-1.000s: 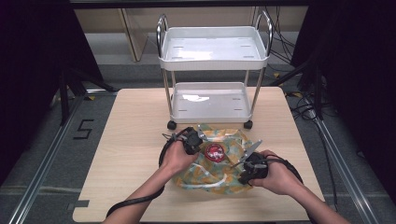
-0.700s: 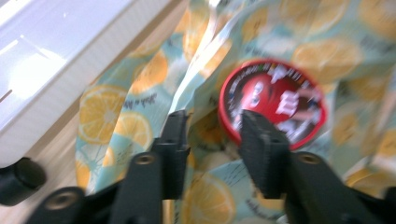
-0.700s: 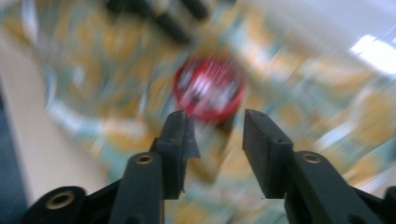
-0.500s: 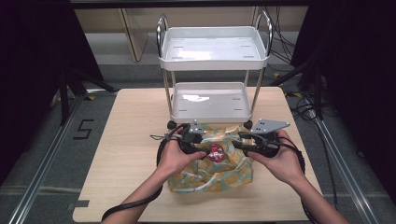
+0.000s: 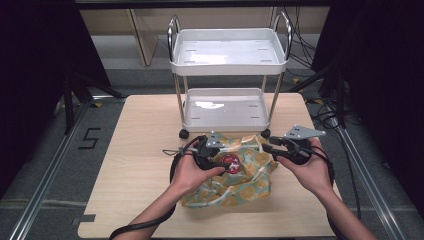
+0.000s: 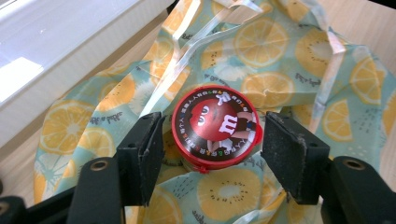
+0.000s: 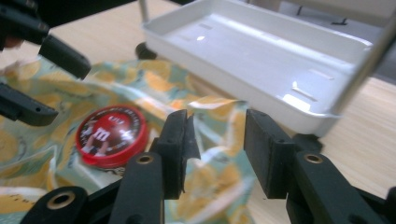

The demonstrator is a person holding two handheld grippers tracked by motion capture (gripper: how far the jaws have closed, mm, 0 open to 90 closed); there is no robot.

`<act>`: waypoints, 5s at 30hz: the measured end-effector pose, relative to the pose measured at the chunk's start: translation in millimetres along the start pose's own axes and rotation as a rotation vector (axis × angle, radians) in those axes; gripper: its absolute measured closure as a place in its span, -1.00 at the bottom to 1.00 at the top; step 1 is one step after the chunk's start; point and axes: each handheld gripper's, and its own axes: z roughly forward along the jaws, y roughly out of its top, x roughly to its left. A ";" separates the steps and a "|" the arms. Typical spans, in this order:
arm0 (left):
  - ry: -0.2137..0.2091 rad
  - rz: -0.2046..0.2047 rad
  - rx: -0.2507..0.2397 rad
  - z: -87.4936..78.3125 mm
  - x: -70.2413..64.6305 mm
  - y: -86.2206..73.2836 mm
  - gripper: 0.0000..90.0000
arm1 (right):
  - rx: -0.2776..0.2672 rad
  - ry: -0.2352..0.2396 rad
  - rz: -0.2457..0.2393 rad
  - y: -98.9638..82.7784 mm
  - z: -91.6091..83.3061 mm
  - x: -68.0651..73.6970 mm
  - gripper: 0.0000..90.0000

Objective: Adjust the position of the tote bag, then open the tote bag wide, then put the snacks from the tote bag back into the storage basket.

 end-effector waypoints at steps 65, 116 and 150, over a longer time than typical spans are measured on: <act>0.017 0.010 0.087 45.1 -10.8 -17.6 -0.48 | 0.039 0.056 -0.062 0.7 16.0 6.5 0.07; 0.024 -0.071 -0.113 -47.3 12.4 -39.5 -0.46 | 0.156 0.269 -0.138 -1.6 55.7 36.4 -0.09; 0.035 -0.068 -0.106 -41.6 19.5 -40.2 -0.45 | 0.250 0.453 -0.310 -10.6 100.6 26.0 -0.42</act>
